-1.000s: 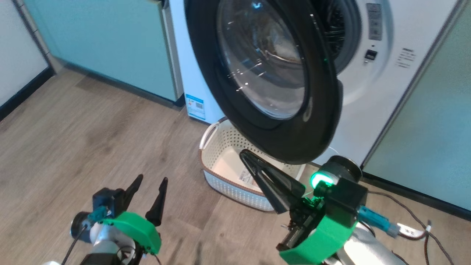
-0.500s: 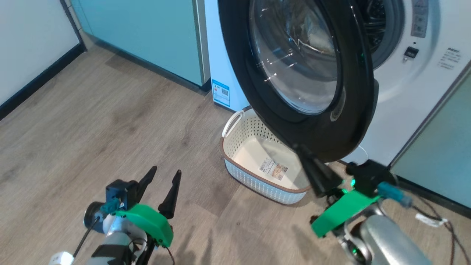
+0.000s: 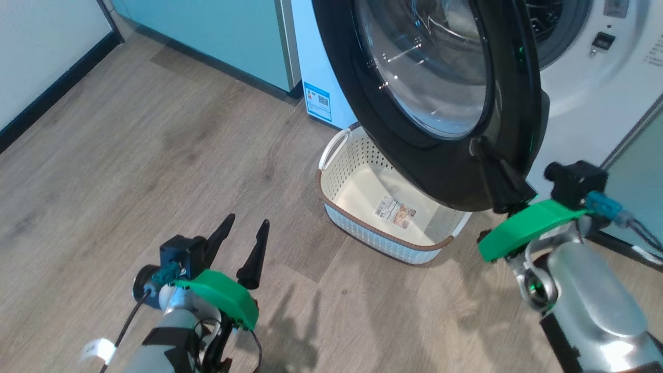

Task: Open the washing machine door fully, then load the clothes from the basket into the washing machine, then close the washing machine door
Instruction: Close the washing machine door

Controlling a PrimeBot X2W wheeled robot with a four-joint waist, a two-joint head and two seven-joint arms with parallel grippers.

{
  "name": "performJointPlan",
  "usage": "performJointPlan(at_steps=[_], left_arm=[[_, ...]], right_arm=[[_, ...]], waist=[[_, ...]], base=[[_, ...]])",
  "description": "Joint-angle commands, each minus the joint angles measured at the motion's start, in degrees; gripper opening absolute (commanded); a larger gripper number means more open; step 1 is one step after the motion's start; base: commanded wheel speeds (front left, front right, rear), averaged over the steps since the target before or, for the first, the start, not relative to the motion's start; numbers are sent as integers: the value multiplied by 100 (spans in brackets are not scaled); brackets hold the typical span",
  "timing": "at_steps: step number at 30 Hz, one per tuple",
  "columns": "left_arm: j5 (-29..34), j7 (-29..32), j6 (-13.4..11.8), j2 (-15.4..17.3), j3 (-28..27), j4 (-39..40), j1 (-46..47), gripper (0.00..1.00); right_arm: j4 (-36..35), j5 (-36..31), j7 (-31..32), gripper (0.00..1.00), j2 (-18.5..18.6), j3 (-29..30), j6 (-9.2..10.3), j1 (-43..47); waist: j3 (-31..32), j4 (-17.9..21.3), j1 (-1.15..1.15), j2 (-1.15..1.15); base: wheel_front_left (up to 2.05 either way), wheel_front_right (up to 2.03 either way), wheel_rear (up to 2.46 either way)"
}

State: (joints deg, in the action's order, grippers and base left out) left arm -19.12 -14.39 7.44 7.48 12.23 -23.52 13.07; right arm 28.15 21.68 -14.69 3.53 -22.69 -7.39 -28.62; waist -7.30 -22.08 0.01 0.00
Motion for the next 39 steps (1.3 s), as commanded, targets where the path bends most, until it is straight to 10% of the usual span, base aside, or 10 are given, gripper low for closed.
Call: performJointPlan(at_steps=[1, 39], left_arm=[[57, -61, 4, 59, -187, 177, 278, 100], [83, -61, 4, -126, -321, 448, 820, 100]], right_arm=[[-77, 10, -31, 0, -65, 25, -10, -291], [1841, -515, -31, 0, -36, 1706, -10, -3026]], waist=[[-48, -6, -1, 0], [-1405, 390, -1, 0]], base=[[0, 0, 0], [0, 0, 0]])
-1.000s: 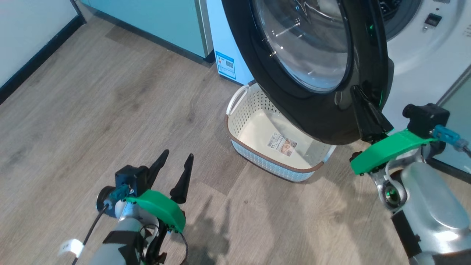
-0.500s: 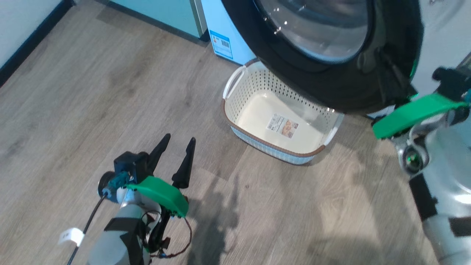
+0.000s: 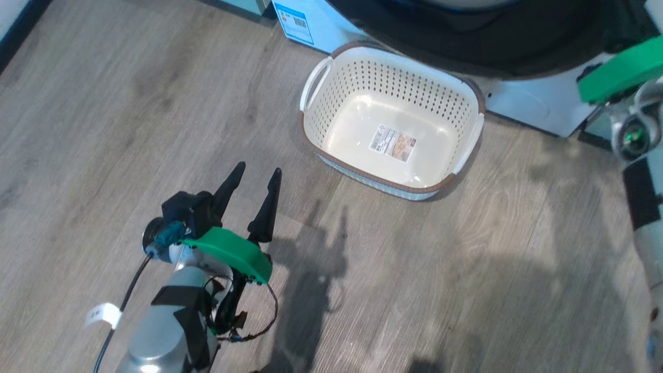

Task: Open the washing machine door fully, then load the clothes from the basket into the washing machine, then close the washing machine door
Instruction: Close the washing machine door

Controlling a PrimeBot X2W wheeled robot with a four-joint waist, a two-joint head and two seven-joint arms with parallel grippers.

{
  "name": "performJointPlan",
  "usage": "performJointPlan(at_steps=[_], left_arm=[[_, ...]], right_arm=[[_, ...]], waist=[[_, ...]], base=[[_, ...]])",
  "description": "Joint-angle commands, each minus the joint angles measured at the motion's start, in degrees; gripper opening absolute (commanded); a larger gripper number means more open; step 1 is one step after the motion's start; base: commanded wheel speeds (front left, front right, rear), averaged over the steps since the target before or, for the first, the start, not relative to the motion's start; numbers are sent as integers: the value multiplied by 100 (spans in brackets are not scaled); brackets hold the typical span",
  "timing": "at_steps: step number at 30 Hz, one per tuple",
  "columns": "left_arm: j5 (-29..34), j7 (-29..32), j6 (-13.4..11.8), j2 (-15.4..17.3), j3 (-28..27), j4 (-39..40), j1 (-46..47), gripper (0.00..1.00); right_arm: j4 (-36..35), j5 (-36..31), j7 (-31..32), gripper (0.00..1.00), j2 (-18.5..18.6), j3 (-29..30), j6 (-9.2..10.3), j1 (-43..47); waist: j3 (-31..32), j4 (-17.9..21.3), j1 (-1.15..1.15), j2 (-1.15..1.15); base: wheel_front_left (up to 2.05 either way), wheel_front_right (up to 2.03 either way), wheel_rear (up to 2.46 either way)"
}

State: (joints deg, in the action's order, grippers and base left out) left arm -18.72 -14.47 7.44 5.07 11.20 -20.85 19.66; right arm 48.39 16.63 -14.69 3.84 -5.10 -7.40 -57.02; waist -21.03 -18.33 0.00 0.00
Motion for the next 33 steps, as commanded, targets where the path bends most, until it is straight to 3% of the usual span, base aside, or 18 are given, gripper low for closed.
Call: performJointPlan(at_steps=[1, 11, 24, 33], left_arm=[[42, -52, 4, 102, -218, 189, 182, 100], [50, -52, 4, 18, -207, 226, 321, 100], [-25, -52, 4, -53, -311, 179, 449, 100], [105, -52, 4, -21, -381, 6, 433, 100]], right_arm=[[-138, -37, -31, 0, -46, -19, -9, -280], [110, -165, -31, 0, 80, 144, -9, -929], [90, -236, -31, 0, 101, 351, -9, -1055], [-102, -127, -31, 0, 38, -94, -9, -588]], waist=[[-72, 17, 0, 0], [-372, 43, 0, 0], [-461, 4, 0, 0], [-77, 3, 0, 0]], base=[[0, 0, 0], [0, 0, 0], [0, 0, 0], [0, 0, 0]])
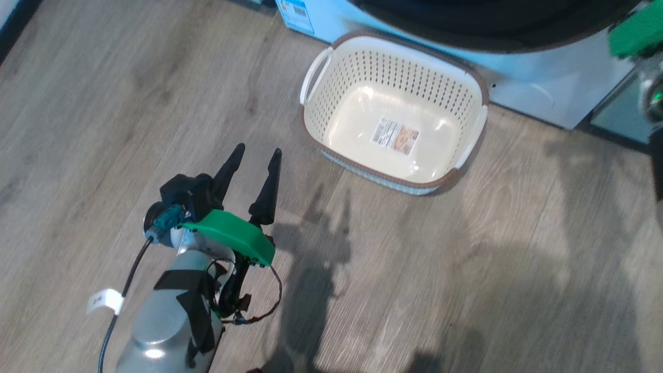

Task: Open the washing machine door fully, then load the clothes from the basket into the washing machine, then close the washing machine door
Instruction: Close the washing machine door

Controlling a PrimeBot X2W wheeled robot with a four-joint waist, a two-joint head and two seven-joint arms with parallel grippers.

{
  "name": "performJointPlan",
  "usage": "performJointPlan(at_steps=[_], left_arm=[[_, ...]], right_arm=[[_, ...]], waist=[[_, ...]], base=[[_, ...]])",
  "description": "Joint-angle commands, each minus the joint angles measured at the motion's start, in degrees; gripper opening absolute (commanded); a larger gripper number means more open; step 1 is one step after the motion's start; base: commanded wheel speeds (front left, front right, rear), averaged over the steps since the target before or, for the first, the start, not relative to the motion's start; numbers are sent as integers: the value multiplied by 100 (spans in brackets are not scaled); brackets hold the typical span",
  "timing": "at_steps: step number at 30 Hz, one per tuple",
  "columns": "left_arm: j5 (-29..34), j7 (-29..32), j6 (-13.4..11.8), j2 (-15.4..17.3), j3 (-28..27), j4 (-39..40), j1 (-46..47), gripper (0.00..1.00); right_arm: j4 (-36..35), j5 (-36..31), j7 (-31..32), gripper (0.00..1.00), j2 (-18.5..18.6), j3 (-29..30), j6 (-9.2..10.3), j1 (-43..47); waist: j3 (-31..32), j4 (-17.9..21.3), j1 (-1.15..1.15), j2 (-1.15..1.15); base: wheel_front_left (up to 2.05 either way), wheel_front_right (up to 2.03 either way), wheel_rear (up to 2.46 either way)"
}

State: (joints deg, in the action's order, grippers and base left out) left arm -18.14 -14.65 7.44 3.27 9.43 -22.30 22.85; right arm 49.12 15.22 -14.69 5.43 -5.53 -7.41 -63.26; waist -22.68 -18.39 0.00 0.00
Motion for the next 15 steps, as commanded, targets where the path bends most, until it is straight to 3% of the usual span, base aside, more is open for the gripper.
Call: performJointPlan(at_steps=[1, 9, 11, 12, 13, 14, 15], left_arm=[[59, -35, 4, 184, -201, 139, 110, 100], [-38, -35, 4, 451, -204, -92, 110, 100], [-64, -35, 4, 552, -195, -162, 129, 100], [-83, -35, 4, 600, -192, -218, 126, 100], [-117, -35, 4, 640, -203, -282, 125, 100], [-165, -35, 4, 681, -190, -334, 125, 100], [-210, -35, 4, 732, -159, -393, 123, 100]], right_arm=[[-208, 55, -31, 0, -136, -140, -8, 141], [-712, 533, -31, 0, -227, -845, -8, 1249], [-859, 633, -31, 38, -236, -966, -8, 1563], [-928, 676, -31, 50, -239, -1012, -8, 1714], [-991, 723, -31, 83, -241, -1046, -8, 1857], [-1050, 767, -31, 100, -244, -1065, -8, 1992], [-1111, 798, -31, 100, -245, -1074, -8, 2116]], waist=[[169, 17, 0, 0], [947, 108, 0, 0], [1139, 157, 0, 0], [1230, 188, 0, 0], [1315, 223, 0, 0], [1395, 264, 0, 0], [1470, 307, 0, 0]], base=[[0, 0, 0], [0, 0, 0], [0, 0, 0], [0, 0, 0], [0, 0, 0], [0, 0, 0], [0, 0, 0]])
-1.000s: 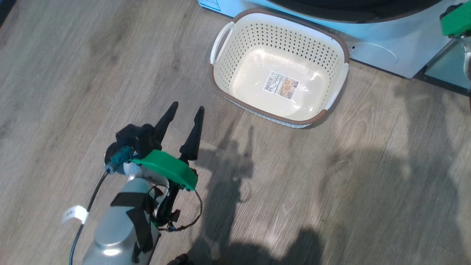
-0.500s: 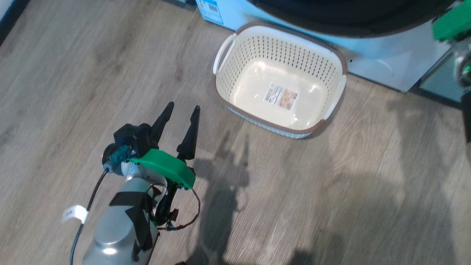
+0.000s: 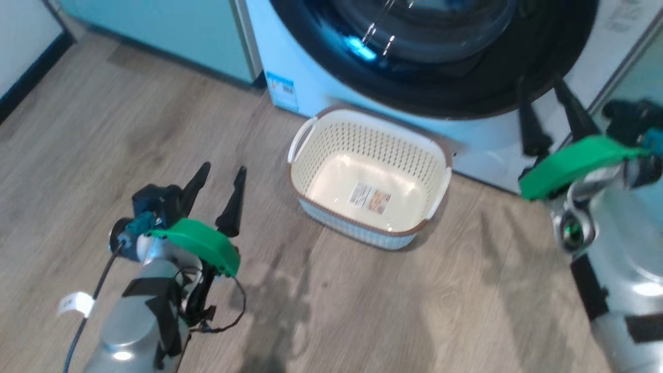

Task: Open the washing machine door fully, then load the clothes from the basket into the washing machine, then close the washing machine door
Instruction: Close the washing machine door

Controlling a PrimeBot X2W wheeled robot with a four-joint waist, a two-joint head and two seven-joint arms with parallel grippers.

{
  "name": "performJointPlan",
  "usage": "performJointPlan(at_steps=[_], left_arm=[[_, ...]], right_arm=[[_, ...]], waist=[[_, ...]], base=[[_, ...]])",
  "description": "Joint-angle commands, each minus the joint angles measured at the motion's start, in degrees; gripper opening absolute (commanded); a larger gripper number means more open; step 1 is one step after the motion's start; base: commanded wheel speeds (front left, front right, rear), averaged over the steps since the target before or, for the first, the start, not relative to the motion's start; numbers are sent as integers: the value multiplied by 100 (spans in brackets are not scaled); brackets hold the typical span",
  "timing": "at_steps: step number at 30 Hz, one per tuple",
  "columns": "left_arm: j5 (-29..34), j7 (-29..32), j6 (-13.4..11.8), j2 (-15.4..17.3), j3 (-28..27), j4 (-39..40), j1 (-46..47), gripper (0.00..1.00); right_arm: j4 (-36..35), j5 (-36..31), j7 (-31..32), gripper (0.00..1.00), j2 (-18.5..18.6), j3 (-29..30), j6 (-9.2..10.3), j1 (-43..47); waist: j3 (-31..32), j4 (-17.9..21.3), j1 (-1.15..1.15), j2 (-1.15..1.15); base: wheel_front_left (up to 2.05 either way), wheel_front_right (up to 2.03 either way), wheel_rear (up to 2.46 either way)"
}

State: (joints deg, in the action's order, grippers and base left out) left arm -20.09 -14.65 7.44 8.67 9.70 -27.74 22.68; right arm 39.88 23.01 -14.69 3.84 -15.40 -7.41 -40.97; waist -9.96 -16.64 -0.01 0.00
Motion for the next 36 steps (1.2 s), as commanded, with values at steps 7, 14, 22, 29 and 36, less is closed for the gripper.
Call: performJointPlan(at_steps=[7, 14, 22, 29, 36], left_arm=[[-315, -35, 4, 547, 7, -56, 72, 100], [-379, -35, 4, 800, -57, 28, -94, 100], [-296, -35, 4, 875, -199, 42, -356, 100], [-287, -35, 4, 870, -339, 43, -520, 100], [-253, -35, 4, 865, -406, 58, -666, 100]], right_arm=[[-619, 4, -31, 100, -93, 183, -8, 739], [-1297, -329, -31, 100, -95, 725, -8, 1562], [-1953, -731, -31, 100, -95, 1463, -8, 2583], [-2395, -904, -31, 100, -96, 1794, -8, 3162], [-2774, -798, -31, 100, -96, 2058, -8, 3735]], waist=[[697, 477, 1, 0], [935, 866, 1, 0], [1211, 1146, 1, 0], [1307, 1353, 1, 0], [1406, 1571, 1, 0]], base=[[0, 0, 0], [0, 0, 0], [0, 0, 0], [0, 0, 0], [0, 0, 0]])
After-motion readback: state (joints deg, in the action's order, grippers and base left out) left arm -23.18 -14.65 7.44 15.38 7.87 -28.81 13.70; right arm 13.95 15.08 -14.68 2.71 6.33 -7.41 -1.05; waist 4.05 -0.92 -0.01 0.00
